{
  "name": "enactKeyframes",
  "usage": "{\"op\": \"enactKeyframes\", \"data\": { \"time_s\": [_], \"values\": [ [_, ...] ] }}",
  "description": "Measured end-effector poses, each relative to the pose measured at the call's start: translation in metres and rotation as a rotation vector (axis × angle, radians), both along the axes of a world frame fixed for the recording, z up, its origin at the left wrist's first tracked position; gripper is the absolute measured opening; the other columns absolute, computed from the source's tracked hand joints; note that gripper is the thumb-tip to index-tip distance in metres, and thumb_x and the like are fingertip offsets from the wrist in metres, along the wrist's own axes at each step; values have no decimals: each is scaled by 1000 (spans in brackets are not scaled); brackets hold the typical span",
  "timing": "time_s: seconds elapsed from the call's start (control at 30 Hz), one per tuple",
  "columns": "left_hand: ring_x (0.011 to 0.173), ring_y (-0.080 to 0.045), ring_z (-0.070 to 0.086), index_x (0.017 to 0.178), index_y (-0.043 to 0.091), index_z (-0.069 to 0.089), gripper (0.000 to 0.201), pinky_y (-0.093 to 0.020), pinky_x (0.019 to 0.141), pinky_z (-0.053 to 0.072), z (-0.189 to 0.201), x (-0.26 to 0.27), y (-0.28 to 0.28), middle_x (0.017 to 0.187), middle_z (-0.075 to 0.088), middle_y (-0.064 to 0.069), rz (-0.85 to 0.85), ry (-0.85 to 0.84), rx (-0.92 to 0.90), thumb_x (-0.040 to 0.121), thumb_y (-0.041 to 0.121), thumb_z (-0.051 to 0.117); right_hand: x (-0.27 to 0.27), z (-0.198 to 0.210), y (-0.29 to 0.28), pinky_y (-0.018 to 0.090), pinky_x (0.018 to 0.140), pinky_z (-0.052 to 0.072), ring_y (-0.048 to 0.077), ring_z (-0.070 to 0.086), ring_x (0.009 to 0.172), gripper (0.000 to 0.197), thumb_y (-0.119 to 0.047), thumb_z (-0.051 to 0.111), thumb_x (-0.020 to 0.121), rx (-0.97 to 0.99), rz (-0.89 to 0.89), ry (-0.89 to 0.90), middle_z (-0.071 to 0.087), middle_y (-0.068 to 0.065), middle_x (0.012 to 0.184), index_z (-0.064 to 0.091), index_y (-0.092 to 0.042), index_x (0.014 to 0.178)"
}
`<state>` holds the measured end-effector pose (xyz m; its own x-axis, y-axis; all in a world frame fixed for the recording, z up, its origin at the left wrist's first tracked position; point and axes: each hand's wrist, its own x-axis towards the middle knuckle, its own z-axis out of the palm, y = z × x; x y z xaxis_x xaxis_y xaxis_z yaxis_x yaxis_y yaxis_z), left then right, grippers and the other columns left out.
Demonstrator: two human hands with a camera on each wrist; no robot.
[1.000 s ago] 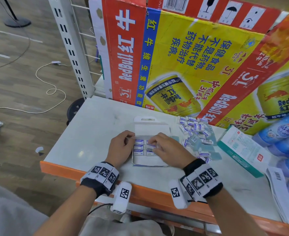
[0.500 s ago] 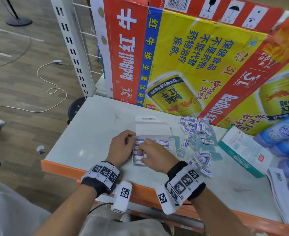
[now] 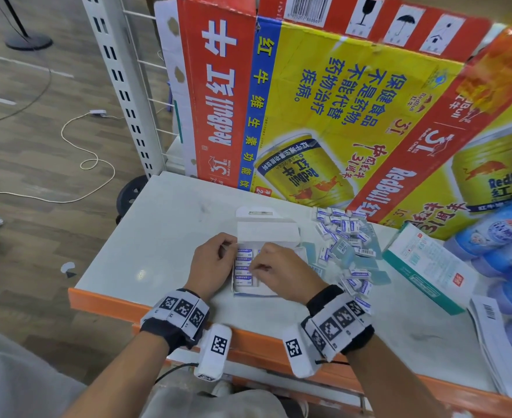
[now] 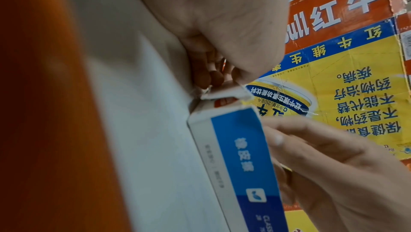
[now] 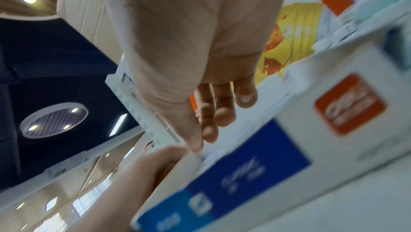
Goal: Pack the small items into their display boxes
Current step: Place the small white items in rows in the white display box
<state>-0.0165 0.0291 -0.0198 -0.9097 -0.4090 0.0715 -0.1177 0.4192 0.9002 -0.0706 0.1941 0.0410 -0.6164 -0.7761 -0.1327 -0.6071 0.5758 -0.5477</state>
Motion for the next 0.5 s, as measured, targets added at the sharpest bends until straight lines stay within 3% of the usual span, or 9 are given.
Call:
{"op": "enactKeyframes", "data": {
  "time_s": [0.1, 0.17, 0.3, 0.4, 0.5],
  "values": [
    [70, -5, 59, 91, 19, 65, 12, -7, 61, 39, -1, 0, 0, 77, 68, 3, -7, 6, -7, 92, 15, 55, -15, 6, 26, 22, 70, 42, 6, 54, 74, 15, -15, 55, 90, -157, -216, 47, 57, -7, 84, 70, -16, 91],
    [70, -7, 59, 91, 19, 65, 11, -8, 61, 40, -2, 0, 0, 77, 68, 2, -12, 5, 6, 92, 16, 54, -27, 7, 49, 20, 67, 39, 3, 52, 71, 16, -14, 54, 90, -149, -359, 110, 58, -8, 82, 69, -17, 90],
    [71, -5, 60, 87, 26, 62, 14, -6, 63, 41, -3, -1, -1, 77, 69, 5, -25, 12, -13, 92, 15, 54, -44, 1, 82, 26, 84, 44, 17, 56, 96, 26, -2, 46, 90, 92, -433, 163, 62, 4, 105, 67, -11, 104],
    [70, -6, 60, 89, 24, 63, 13, -6, 62, 40, -4, -1, -2, 77, 69, 4, -28, 7, -20, 92, 15, 54, -47, -4, 90, 27, 97, 41, 19, 49, 114, 37, 3, 50, 86, 196, -359, 159, 57, 4, 119, 62, -12, 117],
    [70, -6, 59, 89, 22, 64, 12, -7, 61, 40, -5, -1, -3, 76, 69, 2, -30, 6, -16, 92, 15, 54, -50, -7, 91, 31, 102, 39, 20, 43, 122, 43, -2, 54, 85, 304, -345, 189, 52, 3, 128, 56, -18, 125]
  ]
}}
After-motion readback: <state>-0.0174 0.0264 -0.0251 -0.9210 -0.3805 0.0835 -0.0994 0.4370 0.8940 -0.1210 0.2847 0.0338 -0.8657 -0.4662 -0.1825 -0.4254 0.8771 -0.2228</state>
